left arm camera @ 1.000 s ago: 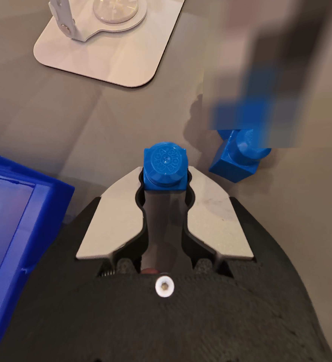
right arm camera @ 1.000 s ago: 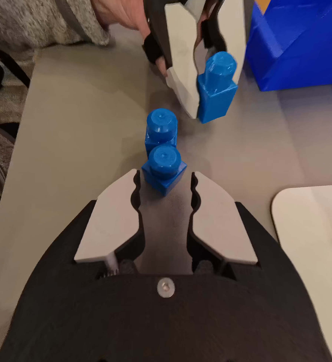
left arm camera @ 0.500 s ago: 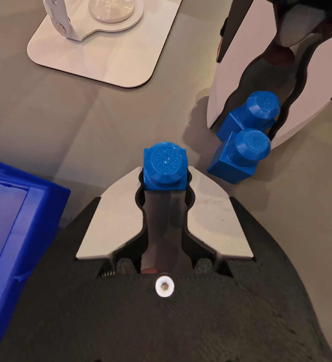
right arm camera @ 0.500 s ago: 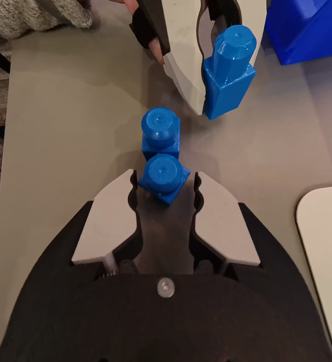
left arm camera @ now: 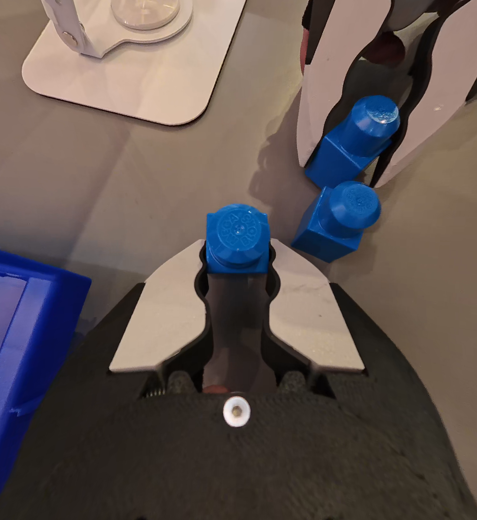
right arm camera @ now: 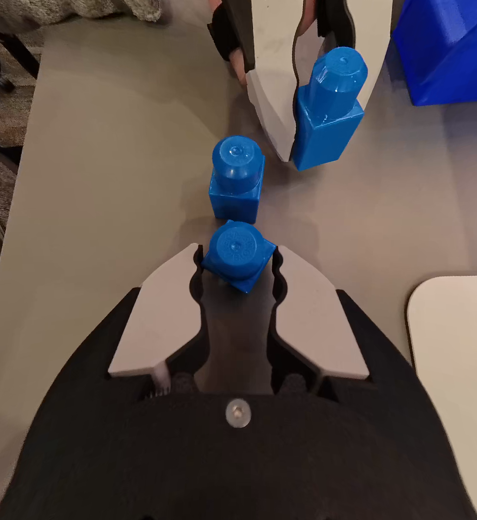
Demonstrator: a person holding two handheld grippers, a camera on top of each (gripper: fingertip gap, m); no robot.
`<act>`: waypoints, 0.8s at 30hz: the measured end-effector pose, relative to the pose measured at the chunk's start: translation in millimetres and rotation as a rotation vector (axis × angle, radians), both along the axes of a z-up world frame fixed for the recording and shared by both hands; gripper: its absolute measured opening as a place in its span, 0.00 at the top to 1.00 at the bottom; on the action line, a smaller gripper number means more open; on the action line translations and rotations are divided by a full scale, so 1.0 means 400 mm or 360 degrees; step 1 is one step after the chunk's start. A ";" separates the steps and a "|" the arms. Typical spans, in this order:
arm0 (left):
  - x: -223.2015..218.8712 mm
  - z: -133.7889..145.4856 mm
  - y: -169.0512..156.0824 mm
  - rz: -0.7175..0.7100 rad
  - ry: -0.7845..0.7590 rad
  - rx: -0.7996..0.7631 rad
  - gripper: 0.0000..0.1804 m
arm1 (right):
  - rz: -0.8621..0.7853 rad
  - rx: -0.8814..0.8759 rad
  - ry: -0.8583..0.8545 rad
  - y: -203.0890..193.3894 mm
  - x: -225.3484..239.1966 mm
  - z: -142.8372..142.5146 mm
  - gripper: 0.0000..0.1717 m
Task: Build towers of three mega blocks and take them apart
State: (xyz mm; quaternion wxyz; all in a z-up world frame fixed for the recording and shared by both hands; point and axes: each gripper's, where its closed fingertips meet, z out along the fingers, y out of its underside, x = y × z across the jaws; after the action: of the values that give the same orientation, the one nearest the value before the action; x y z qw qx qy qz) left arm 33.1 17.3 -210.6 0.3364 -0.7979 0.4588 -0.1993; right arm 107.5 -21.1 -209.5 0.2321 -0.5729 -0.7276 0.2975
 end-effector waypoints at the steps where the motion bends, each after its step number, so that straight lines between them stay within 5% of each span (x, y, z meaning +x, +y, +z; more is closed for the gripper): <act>1: 0.000 0.002 0.000 -0.0002 -0.0002 0.0007 0.79 | -0.0002 -0.0016 0.0008 0.000 0.000 0.003 0.72; 15: 0.008 0.001 -0.006 -0.0044 0.0017 -0.0001 0.79 | 0.0113 -0.0001 -0.0084 -0.004 0.031 -0.012 0.71; 19: 0.007 0.001 -0.006 -0.0041 0.0017 -0.0003 0.79 | -0.0060 0.0020 -0.0096 0.016 0.033 -0.004 0.61; 24: 0.004 0.000 -0.004 -0.0033 0.0018 -0.0008 0.79 | -0.0318 -0.0071 -0.0094 0.017 0.035 -0.004 0.63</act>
State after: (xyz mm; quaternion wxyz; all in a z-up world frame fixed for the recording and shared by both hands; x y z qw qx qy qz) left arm 34.5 15.7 -210.7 0.3298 -0.7949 0.4686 -0.1994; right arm 121.4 -14.3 -210.9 0.2261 -0.6563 -0.6665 0.2719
